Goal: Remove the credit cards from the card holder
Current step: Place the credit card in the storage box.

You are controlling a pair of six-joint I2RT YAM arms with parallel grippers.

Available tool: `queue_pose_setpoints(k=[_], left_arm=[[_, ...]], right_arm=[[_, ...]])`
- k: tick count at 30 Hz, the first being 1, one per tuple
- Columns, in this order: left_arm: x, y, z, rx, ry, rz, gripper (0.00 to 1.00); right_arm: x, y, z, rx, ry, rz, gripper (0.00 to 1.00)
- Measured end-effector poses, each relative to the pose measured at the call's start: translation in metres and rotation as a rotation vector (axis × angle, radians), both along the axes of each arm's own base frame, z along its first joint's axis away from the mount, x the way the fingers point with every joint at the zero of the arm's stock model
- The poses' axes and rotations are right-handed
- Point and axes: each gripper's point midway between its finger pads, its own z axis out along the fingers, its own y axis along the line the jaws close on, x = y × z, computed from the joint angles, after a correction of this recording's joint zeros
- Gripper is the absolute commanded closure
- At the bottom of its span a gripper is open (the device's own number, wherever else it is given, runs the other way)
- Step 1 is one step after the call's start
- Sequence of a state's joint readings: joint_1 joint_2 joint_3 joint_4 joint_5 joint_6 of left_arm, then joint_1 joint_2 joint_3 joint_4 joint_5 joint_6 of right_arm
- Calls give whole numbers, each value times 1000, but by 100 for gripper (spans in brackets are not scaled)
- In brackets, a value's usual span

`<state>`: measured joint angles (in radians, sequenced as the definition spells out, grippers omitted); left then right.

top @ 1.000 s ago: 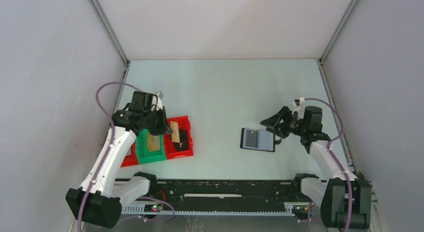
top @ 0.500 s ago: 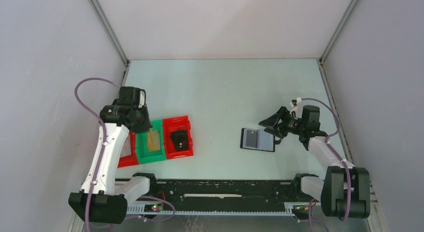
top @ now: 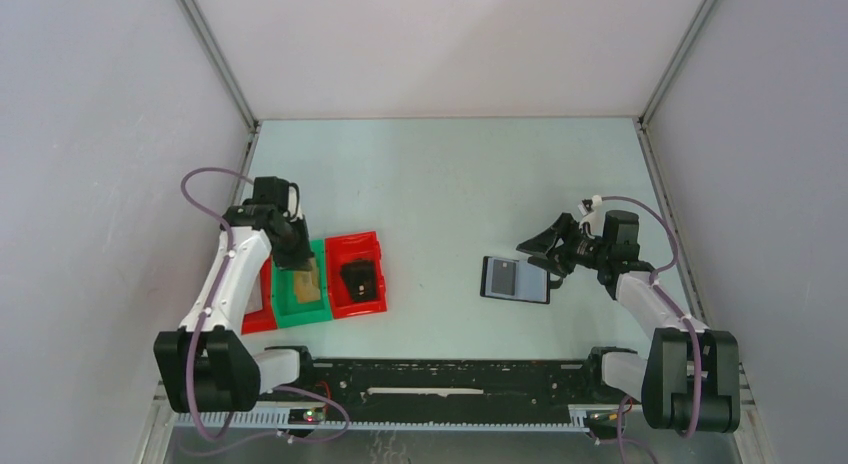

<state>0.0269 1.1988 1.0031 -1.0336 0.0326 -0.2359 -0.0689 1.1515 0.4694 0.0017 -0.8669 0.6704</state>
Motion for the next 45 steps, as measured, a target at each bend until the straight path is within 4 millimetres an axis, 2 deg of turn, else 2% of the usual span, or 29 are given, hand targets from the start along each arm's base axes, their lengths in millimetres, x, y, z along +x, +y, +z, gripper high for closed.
queue_pose_setpoints(k=[7, 12, 23, 36, 38, 42, 45], left_arm=[[17, 4, -20, 8, 26, -21, 100], [21, 6, -38, 6, 70, -27, 100], [25, 11, -52, 20, 105, -14, 100], [23, 25, -58, 94, 135, 28, 100], [23, 26, -59, 102, 139, 31, 95], [22, 31, -59, 127, 145, 49, 72], [22, 35, -59, 149, 146, 72, 66]], right_arm=[[0, 0, 0, 1, -1, 3, 27], [-1, 0, 0, -1, -1, 4, 27], [-1, 0, -3, -4, 5, 6, 28], [-1, 0, -3, -7, 4, 6, 28], [-2, -1, -4, -7, 13, 5, 28], [-3, -1, -6, -8, 24, 5, 28], [-4, -1, -6, -8, 26, 5, 28]])
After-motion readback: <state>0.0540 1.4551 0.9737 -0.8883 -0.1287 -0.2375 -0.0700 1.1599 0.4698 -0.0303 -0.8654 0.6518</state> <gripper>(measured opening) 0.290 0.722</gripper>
